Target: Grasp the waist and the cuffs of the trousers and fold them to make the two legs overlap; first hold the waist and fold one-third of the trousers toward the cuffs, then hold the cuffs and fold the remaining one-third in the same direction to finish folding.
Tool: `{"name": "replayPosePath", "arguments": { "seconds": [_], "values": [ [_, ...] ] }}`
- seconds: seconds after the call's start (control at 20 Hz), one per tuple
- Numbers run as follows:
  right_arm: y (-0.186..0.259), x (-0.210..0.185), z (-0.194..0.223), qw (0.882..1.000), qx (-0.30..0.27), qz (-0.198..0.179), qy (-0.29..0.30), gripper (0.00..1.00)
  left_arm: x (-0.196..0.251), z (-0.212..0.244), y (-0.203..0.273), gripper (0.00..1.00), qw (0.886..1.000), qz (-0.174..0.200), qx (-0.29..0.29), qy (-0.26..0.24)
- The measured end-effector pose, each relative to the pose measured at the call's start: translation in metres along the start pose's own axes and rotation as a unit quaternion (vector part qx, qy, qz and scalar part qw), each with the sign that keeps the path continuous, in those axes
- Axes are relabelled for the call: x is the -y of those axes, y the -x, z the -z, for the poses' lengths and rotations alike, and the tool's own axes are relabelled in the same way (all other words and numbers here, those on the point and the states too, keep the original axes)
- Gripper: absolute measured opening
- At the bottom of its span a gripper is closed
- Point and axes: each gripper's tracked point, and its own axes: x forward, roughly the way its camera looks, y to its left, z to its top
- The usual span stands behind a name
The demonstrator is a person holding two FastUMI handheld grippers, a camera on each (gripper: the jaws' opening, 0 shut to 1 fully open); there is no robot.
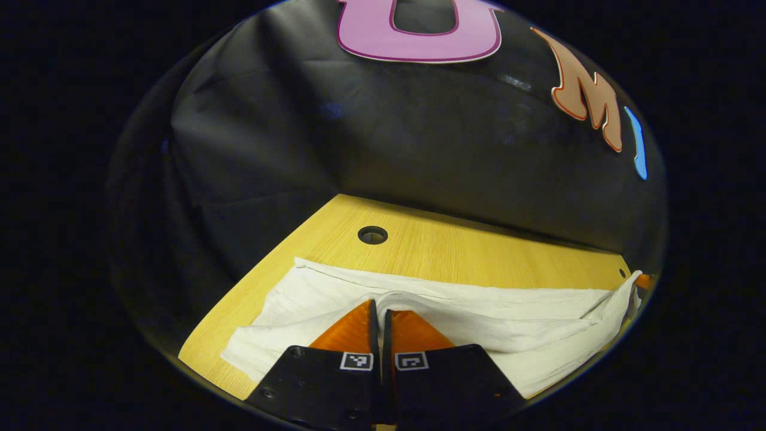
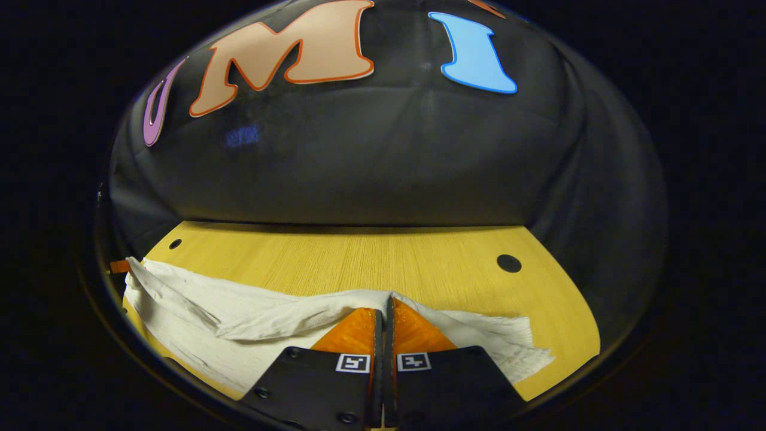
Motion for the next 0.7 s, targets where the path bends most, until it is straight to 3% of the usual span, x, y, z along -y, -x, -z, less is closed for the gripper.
{"name": "replayPosePath", "arguments": {
  "seconds": [0.2,0.25,0.35,0.4,0.5,0.7],
  "values": [
    [-0.006,-0.006,0.004,0.999,0.003,-0.033,-0.029,0.02,-0.001,0.005,-0.012,0.0,1.0,-0.002,0.009,0.027],
    [-0.01,-0.005,0.003,0.999,0.005,-0.039,-0.033,0.1,0.003,0.003,-0.012,0.03,0.999,0.004,0.013,0.04],
    [-0.01,-0.004,-0.003,0.998,0.009,-0.042,-0.036,0.69,0.011,-0.002,-0.007,0.22,0.998,0.016,0.021,0.056],
    [-0.008,0.002,-0.008,0.999,0.015,-0.035,-0.029,0.99,0.012,-0.008,-0.005,0.48,0.998,0.013,0.031,0.058],
    [0.003,0.015,-0.014,0.999,0.025,-0.019,-0.011,0.93,0.005,-0.023,0.008,1.0,0.997,-0.014,0.055,0.043],
    [0.036,0.047,-0.024,0.999,0.031,-0.002,-0.025,0.97,0.025,-0.048,0.041,0.96,0.996,0.004,0.083,0.026]
  ]
}}
